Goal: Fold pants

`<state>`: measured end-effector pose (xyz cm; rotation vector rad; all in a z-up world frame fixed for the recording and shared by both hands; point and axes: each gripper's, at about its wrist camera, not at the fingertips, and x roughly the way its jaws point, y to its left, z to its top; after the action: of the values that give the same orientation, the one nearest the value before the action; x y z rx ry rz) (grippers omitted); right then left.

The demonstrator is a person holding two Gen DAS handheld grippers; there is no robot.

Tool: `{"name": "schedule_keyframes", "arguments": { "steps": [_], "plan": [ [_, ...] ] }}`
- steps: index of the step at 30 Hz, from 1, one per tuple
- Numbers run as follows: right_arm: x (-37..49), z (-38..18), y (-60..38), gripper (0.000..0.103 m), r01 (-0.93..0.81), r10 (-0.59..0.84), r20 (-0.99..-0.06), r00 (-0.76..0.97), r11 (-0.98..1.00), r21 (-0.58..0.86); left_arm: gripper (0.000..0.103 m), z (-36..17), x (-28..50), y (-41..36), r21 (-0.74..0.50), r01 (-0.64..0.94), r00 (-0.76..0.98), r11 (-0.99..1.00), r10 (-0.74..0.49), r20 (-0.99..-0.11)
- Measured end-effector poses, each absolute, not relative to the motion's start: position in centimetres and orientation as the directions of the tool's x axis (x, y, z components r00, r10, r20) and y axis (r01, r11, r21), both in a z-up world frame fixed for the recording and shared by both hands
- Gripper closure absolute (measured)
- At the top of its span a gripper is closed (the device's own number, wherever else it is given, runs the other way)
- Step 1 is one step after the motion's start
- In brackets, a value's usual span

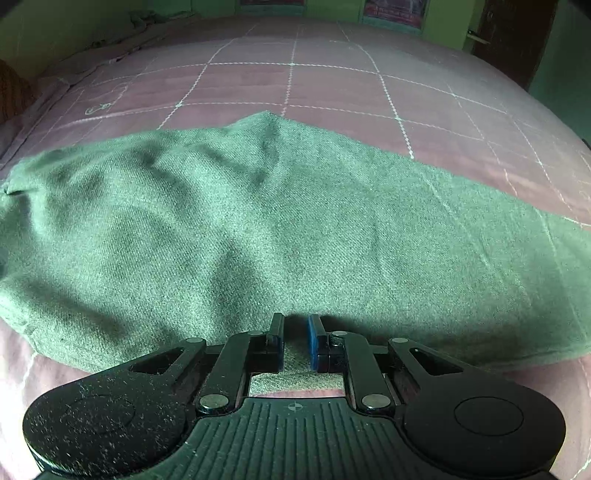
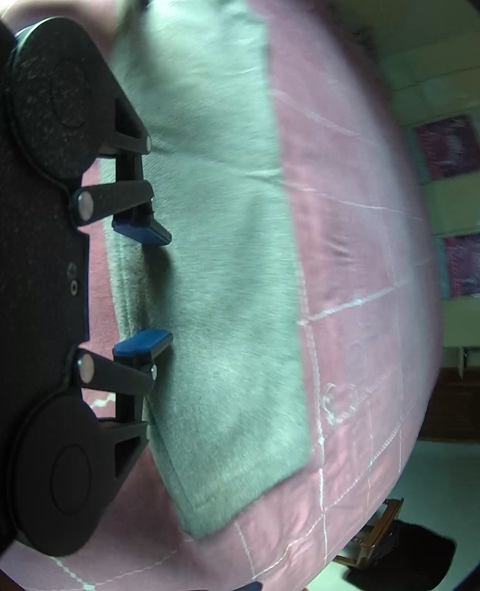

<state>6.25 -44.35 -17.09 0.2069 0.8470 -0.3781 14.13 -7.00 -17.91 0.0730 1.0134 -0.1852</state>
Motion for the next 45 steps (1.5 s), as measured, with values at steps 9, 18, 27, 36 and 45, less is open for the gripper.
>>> {"name": "schedule_keyframes", "arguments": {
  "steps": [9,18,27,36,45],
  "plan": [
    [3.4,-14.6,-48.2,0.051,0.481,-0.256,-0.75,0.61,0.872,0.095,0.09,-16.4,14.3,-10.7,-0.121,0.245,0.473,0.962,-0.228,-0.851],
    [-0.7,-15.6,-55.2,0.052,0.648,-0.249,-0.779,0.575,0.72,0.248,0.09,-16.2,13.5,-17.5,-0.164,0.333,0.421,0.928,-0.303,-0.855],
    [0.2,-17.1,-58.0,0.085,0.66,-0.176,-0.715,0.677,0.576,0.483,0.09,-17.3,12.8,-23.5,-0.101,0.421,0.396,0.902,-0.283,-0.873],
    [0.5,-17.4,-58.0,0.081,0.671,-0.21,-0.704,0.678,0.568,0.476,0.089,-17.5,13.0,-23.5,-0.092,0.425,0.4,0.9,-0.278,-0.874],
    [1.2,-16.5,-57.1,0.09,0.689,-0.265,-0.72,0.642,0.612,0.388,0.089,-17.0,13.3,-22.5,-0.112,0.422,0.386,0.9,-0.29,-0.876]
  ]
}}
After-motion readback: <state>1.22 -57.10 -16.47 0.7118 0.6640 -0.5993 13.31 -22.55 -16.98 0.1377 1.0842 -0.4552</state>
